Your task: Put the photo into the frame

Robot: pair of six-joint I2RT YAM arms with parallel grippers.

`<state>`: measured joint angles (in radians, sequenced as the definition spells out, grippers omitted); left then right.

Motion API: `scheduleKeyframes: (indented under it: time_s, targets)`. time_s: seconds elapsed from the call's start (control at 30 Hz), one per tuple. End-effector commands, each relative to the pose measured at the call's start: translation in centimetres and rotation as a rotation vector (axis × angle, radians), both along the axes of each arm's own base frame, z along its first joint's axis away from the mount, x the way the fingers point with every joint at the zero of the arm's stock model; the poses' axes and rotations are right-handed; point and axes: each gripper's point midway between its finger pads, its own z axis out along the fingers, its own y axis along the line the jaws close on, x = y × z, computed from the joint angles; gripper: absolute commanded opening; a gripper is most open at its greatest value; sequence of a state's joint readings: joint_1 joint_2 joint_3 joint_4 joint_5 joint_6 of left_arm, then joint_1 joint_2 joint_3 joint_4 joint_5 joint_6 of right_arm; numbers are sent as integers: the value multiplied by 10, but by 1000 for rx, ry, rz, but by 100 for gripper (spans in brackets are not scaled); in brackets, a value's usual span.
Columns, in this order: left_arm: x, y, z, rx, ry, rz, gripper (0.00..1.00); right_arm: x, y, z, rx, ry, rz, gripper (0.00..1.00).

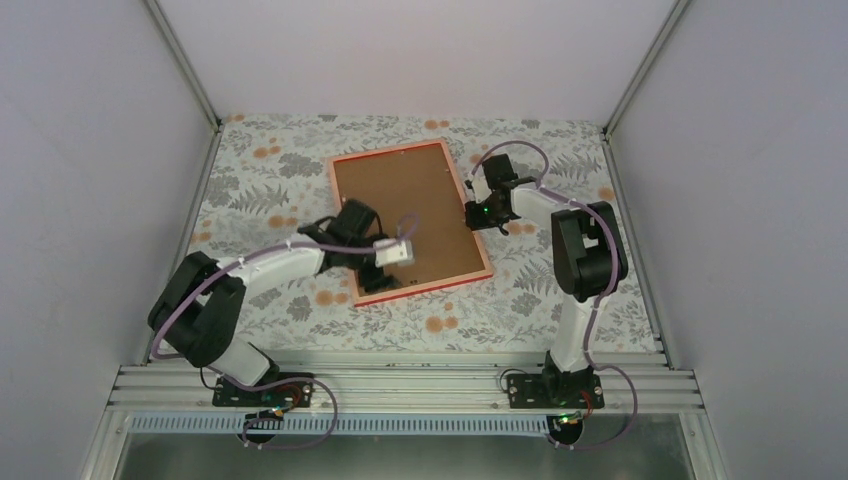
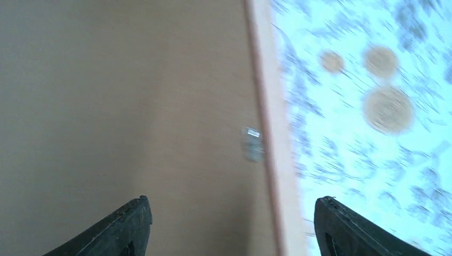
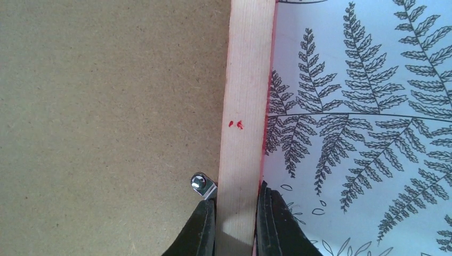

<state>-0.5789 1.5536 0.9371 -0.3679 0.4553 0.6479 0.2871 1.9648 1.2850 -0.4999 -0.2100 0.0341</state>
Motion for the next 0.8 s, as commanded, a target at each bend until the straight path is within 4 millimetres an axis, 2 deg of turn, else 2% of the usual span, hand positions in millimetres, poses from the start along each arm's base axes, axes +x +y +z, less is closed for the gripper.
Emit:
scheduleKeyframes:
  time_s: [0.0,0.07,0.17,0.2,0.3,0.37,0.43,0.53,0.63,0.77]
  targets:
    - [-31,-7,-26,35,-56,-81,77,-7,-3,-17,-2,41,-26,4]
    - [-27,-7,-36,60,-64,-68,77,-11,5,-7,34,33,38,4]
    - [-29,-7,-47,88,-85,-101,77,-12,6,21,49,-32,100,37]
    - [-34,-6,-53,103,-94,-126,77,-12,6,32,56,-62,122,44]
    - [-43,-5,-64,151,-135,-191,75,-19,12,62,76,-159,227,55]
    - [-45,-3,-67,166,-149,-209,74,-28,24,78,132,-192,285,59]
    - [-46,-3,-66,167,-170,-229,73,-45,46,91,249,-169,360,58]
    - [-46,-4,-65,164,-197,-250,72,-77,85,100,456,-73,467,49]
    - [-50,-9,-66,164,-218,-286,71,-103,111,88,555,41,527,40]
    - [-54,-16,-70,171,-247,-320,71,-132,130,62,595,167,587,32]
